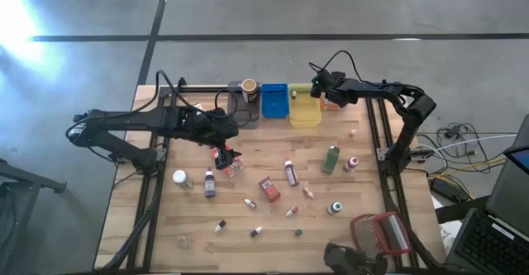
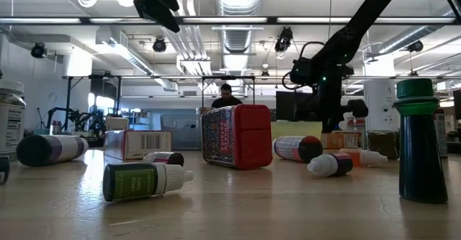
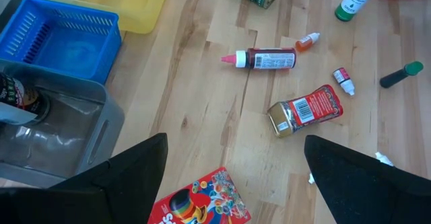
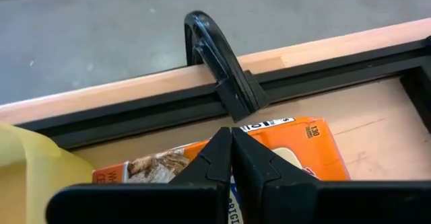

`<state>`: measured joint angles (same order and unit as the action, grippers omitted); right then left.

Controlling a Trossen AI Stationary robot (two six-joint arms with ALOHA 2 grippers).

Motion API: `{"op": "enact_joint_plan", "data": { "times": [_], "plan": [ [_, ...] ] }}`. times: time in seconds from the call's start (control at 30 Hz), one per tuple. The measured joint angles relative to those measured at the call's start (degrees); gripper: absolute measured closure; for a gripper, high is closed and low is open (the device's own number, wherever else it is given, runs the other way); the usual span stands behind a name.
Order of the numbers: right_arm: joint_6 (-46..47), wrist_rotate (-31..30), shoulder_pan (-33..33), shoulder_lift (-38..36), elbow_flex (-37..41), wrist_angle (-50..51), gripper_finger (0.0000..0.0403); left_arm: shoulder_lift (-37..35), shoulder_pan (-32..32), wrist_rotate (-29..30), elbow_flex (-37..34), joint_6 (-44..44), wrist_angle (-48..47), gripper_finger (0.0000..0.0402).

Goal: Pick & Place Kitchen Items
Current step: Put the orange cereal box into the blue bin

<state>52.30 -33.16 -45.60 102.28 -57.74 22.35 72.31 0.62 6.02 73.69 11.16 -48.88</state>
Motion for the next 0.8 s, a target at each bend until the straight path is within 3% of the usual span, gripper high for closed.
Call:
{"op": "enact_joint_plan", "data": {
  "times": [0.3, 0.8],
  "plan": [
    [0.1, 3.0, 0.3, 0.0, -0.1, 1.4, 0.0394, 0.0, 0.0, 0.0, 0.0, 0.0, 0.0, 0.0046],
    [3.2, 3.6, 4.9, -2.8, 0.2, 14.9, 0.0394, 0.0, 0.0, 0.0, 0.0, 0.0, 0.0, 0.0046]
  ]
}}
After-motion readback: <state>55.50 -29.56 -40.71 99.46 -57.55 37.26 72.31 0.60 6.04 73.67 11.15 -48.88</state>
